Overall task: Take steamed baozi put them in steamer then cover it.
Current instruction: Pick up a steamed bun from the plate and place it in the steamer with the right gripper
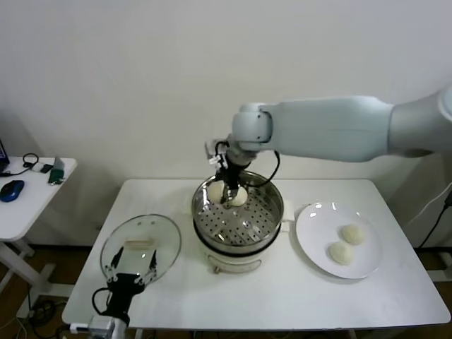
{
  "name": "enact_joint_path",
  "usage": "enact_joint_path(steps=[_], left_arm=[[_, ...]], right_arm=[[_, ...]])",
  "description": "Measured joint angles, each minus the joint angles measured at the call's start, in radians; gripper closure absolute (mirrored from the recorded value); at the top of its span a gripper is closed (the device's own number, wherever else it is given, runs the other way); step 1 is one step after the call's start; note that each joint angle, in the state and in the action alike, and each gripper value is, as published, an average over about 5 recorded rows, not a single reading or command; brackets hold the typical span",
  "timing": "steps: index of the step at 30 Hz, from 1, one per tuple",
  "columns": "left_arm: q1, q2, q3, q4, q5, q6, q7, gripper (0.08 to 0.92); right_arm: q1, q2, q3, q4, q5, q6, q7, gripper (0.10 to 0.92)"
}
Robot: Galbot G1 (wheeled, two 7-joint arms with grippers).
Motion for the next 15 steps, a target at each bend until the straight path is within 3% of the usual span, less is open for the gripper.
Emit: enact_joint_path(steps=[15], left_arm=[[0.000, -0.010, 0.005, 0.002, 0.007, -0.001, -0.001, 0.177]], right_arm=[[-0.135, 0.067, 0.012, -0.091, -0.065, -0.013, 0.045, 0.349]])
